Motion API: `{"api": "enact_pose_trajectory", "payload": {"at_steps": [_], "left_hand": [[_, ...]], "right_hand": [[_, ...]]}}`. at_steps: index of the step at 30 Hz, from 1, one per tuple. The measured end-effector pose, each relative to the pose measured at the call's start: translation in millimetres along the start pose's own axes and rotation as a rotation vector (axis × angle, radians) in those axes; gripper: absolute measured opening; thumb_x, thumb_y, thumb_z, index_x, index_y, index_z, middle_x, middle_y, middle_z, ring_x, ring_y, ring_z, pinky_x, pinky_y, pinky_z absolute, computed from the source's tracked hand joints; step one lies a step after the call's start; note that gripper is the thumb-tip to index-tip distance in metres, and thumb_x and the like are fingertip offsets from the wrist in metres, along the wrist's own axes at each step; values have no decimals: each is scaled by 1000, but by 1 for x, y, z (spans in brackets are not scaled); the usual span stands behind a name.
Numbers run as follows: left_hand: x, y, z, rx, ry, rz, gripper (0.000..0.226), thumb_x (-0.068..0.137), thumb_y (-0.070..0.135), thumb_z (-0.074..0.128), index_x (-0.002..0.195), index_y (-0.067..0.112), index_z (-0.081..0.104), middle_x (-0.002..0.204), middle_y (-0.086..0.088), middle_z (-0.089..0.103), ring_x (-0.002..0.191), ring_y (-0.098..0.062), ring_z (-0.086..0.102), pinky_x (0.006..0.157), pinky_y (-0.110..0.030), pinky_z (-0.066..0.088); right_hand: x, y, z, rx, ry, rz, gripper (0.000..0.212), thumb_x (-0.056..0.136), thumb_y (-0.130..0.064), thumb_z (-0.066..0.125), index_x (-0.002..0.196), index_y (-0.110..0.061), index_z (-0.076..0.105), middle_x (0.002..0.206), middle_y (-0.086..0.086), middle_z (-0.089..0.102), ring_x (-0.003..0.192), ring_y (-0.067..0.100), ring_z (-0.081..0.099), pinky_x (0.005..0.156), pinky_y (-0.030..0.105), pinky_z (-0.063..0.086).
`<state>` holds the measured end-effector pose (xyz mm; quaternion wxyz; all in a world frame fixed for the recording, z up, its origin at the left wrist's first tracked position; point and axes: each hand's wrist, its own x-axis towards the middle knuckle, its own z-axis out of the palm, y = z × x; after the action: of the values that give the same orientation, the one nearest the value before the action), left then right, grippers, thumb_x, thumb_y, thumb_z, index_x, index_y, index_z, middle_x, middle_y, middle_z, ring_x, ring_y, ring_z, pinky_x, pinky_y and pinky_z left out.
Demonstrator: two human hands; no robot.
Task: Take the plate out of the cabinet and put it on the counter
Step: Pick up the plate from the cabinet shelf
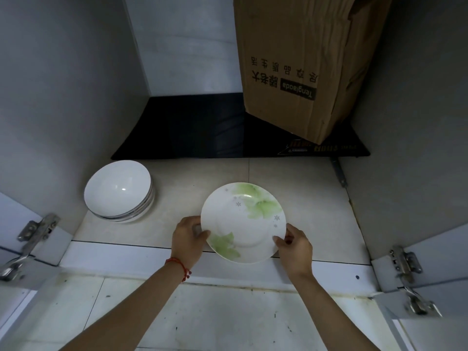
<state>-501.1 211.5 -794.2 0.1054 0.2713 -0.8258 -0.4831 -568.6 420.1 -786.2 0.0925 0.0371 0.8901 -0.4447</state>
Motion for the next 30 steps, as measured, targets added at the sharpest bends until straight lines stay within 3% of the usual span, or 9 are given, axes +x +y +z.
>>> {"api": "enact_pose_trajectory", "payload": {"at_steps": [3, 6, 9, 11, 14, 17, 21, 24, 30], "left_hand": [[-3, 2, -1, -118, -1, -87, 25, 75, -8, 62, 98, -1, 64, 102, -18, 65, 90, -25, 57, 82, -32, 45], [-3, 6, -2, -220, 0, -131, 23, 76, -10, 60, 98, -3, 61, 90, -11, 65, 86, -26, 60, 84, -37, 51], [-5, 9, -6, -285, -2, -136, 22, 77, -13, 58, 92, 3, 59, 80, -1, 65, 78, -21, 61, 68, -16, 54], [-7, 11, -9, -346, -14, -144, 25, 77, -16, 55, 84, 8, 57, 77, 1, 63, 72, -13, 62, 57, -8, 51], [-13, 14, -13, -423, -37, -162, 31, 76, -20, 54, 79, 11, 57, 73, 0, 65, 58, 0, 65, 52, -9, 52], [-19, 14, -15, -473, -56, -183, 31, 75, -20, 54, 78, 10, 59, 63, 7, 70, 55, -1, 66, 51, -17, 56], [-26, 19, -18, -519, -82, -206, 30, 76, -20, 52, 79, 9, 58, 77, -6, 64, 54, -1, 65, 49, -17, 55], [-31, 18, -23, -499, -73, -210, 33, 77, -19, 54, 78, 14, 59, 74, -1, 67, 56, 1, 65, 52, -16, 56], [-54, 31, -32, -481, -70, -231, 35, 76, -19, 53, 76, 16, 57, 64, 11, 68, 51, 6, 61, 46, -11, 51]], "right_hand": [[-4, -2, -4, 66, -9, 6, 17, 78, -1, 62, 94, -7, 65, 86, 26, 64, 75, 29, 55, 64, 27, 45], [-6, -4, -8, 169, -4, 30, 24, 79, -1, 63, 100, -9, 66, 80, 20, 65, 74, 26, 55, 74, 32, 47], [-6, -4, -10, 260, 4, 59, 26, 79, 0, 64, 102, -11, 66, 73, 2, 64, 78, 23, 59, 80, 33, 49], [-6, -4, -11, 300, 22, 73, 19, 79, -2, 64, 91, -17, 63, 75, 6, 65, 80, 24, 60, 86, 39, 50], [-5, -3, -12, 310, 64, 91, 14, 81, -11, 66, 74, -20, 57, 76, 16, 62, 74, 25, 56, 86, 48, 52], [-7, 0, -16, 331, 61, 100, 13, 81, -15, 67, 72, -18, 58, 74, 18, 61, 72, 26, 55, 83, 52, 53], [-14, 2, -20, 353, 52, 110, 12, 81, -14, 67, 70, -15, 62, 68, 22, 57, 68, 24, 50, 78, 44, 52], [-24, 4, -21, 378, 55, 101, 11, 82, -12, 66, 71, -13, 64, 60, 10, 50, 63, 22, 44, 70, 34, 42], [-55, 8, -30, 344, 96, 91, 26, 83, -12, 64, 77, 11, 54, 62, 13, 44, 62, 25, 38, 66, 33, 40]]}}
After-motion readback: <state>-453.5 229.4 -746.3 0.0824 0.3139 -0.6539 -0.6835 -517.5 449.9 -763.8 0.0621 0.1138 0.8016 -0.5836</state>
